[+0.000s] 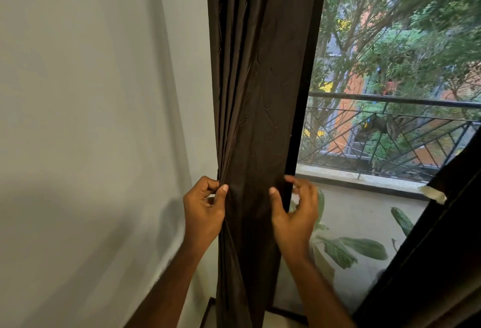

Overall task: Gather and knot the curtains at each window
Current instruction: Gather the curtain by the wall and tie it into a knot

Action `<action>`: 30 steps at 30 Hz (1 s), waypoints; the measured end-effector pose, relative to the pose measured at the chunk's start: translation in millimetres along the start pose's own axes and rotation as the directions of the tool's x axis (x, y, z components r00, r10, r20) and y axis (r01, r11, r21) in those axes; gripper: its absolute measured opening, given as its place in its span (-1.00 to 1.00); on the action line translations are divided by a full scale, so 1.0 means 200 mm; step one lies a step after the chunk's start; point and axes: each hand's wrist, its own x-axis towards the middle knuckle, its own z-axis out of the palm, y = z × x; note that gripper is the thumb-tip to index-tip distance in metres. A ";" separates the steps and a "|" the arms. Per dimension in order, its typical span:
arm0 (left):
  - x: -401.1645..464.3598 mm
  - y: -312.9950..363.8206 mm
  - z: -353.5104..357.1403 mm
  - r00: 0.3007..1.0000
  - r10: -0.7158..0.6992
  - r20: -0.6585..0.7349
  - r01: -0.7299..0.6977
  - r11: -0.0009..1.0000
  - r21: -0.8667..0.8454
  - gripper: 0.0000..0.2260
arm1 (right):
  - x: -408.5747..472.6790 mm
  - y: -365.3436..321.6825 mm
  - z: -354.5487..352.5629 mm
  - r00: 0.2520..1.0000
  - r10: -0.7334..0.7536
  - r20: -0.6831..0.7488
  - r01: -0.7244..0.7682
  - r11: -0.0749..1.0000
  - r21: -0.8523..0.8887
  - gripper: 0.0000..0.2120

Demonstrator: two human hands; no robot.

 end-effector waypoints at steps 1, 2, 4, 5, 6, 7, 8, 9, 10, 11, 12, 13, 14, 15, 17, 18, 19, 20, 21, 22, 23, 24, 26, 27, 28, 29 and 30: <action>0.00 0.00 0.00 1.000 -0.002 -0.001 0.002 1.000 0.002 -0.75 | 0.05 0.01 0.00 0.994 0.112 0.004 -0.112 0.992 0.048 -0.61; 0.00 0.00 0.01 1.000 -0.006 0.001 0.006 1.000 0.003 -0.75 | 0.08 0.02 0.01 0.976 0.212 0.047 -0.216 0.971 0.107 -0.54; -0.01 0.00 0.02 1.000 -0.007 0.003 0.007 1.000 0.012 -0.76 | 0.09 0.07 0.03 0.953 0.278 0.123 -0.296 0.941 0.162 -0.56; -0.02 0.00 0.03 1.000 -0.001 -0.002 0.001 1.000 0.021 -0.77 | 0.09 0.09 0.03 0.964 0.247 0.100 -0.259 0.957 0.131 -0.66; -0.02 0.00 0.03 1.000 0.007 -0.008 -0.006 1.000 0.030 -0.78 | 0.07 0.11 0.03 0.974 0.219 0.063 -0.224 0.969 0.100 -0.73; -0.02 -0.01 0.04 1.000 0.016 -0.017 -0.015 0.999 0.040 -0.80 | 0.07 0.11 0.02 0.978 0.207 0.018 -0.207 0.974 0.087 -0.73; -0.01 -0.01 0.04 0.999 0.026 -0.028 -0.025 0.998 0.051 -0.82 | 0.06 0.10 0.01 0.979 0.203 -0.015 -0.201 0.975 0.094 -0.71; 0.00 -0.01 0.05 0.998 0.039 -0.043 -0.036 0.997 0.065 -0.83 | 0.05 0.09 0.00 0.982 0.184 -0.038 -0.180 0.979 0.099 -0.69; 0.00 -0.02 0.06 0.997 0.053 -0.056 -0.048 0.996 0.079 -0.84 | 0.04 0.07 -0.01 0.989 0.138 -0.052 -0.134 0.988 0.076 -0.68; 0.01 -0.02 0.06 0.996 0.067 -0.066 -0.060 0.994 0.094 -0.85 | 0.02 0.06 -0.01 0.997 0.061 -0.039 -0.060 0.998 0.033 -0.70; 0.00 -0.02 0.07 0.994 0.080 -0.074 -0.072 0.992 0.105 -0.86 | -0.02 0.03 -0.01 1.000 -0.031 0.001 0.031 0.999 -0.014 -0.75; 0.00 -0.02 0.07 0.993 0.091 -0.081 -0.082 0.990 0.113 -0.86 | -0.06 0.00 -0.01 0.990 -0.127 0.065 0.130 0.990 -0.050 -0.83; -0.01 -0.01 0.08 0.991 0.097 -0.088 -0.087 0.990 0.113 -0.85 | -0.11 -0.02 0.01 0.968 -0.212 0.131 0.223 0.972 -0.074 -0.92; -0.01 -0.01 0.08 0.991 0.095 -0.092 -0.085 0.991 0.106 -0.85 | -0.15 -0.03 0.03 0.945 -0.270 0.186 0.290 0.953 -0.087 -0.99; -0.01 -0.02 0.10 0.993 0.086 -0.078 -0.078 0.993 0.092 -0.86 | -0.19 -0.04 0.08 0.928 -0.297 0.223 0.324 0.941 -0.096 -0.95; -0.01 -0.03 0.10 0.995 0.082 -0.059 -0.077 0.993 0.086 -0.88 | -0.19 -0.03 0.10 0.928 -0.296 0.227 0.324 0.941 -0.101 -0.95; -0.01 -0.03 0.10 0.997 0.075 -0.036 -0.072 0.995 0.072 -0.89 | -0.19 -0.03 0.12 0.926 -0.295 0.235 0.324 0.941 -0.095 -0.94; -0.01 -0.04 0.10 0.998 0.061 -0.013 -0.061 0.997 0.053 -0.90 | -0.19 -0.03 0.13 0.923 -0.295 0.247 0.323 0.943 -0.083 -0.92; -0.01 -0.04 0.10 0.999 0.043 0.006 -0.043 0.999 0.032 -0.90 | -0.19 -0.03 0.14 0.921 -0.294 0.255 0.320 0.945 -0.067 -0.91; -0.02 -0.03 0.10 1.000 0.023 0.021 -0.023 1.000 0.012 -0.89 | -0.19 -0.03 0.14 0.923 -0.287 0.257 0.311 0.949 -0.053 -0.90; -0.02 -0.02 0.10 0.999 0.004 0.033 -0.003 1.000 -0.005 -0.87 | -0.19 -0.03 0.15 0.928 -0.273 0.254 0.293 0.955 -0.043 -0.88; -0.02 -0.01 0.09 0.999 -0.012 0.045 0.013 1.000 -0.020 -0.85 | -0.18 -0.04 0.15 0.936 -0.253 0.246 0.270 0.962 -0.035 -0.87; -0.01 0.00 0.08 0.996 -0.042 0.076 0.046 0.998 -0.049 -0.84 | -0.17 -0.05 0.16 0.946 -0.224 0.236 0.236 0.971 -0.025 -0.90; -0.01 0.00 0.07 0.994 -0.061 0.095 0.067 0.996 -0.065 -0.84 | -0.17 -0.05 0.16 0.949 -0.213 0.234 0.223 0.975 -0.018 -0.93; 0.00 0.00 0.05 0.991 -0.077 0.114 0.086 0.993 -0.080 -0.85 | -0.17 -0.05 0.16 0.952 -0.197 0.234 0.205 0.979 -0.013 -0.94; 0.00 0.00 0.04 0.988 -0.085 0.130 0.097 0.991 -0.091 -0.85 | -0.18 -0.06 0.16 0.955 -0.180 0.235 0.187 0.982 -0.008 -0.93; 0.00 0.00 0.03 0.985 -0.088 0.146 0.103 0.989 -0.101 -0.86 | -0.19 -0.06 0.17 0.957 -0.166 0.238 0.171 0.985 0.001 -0.92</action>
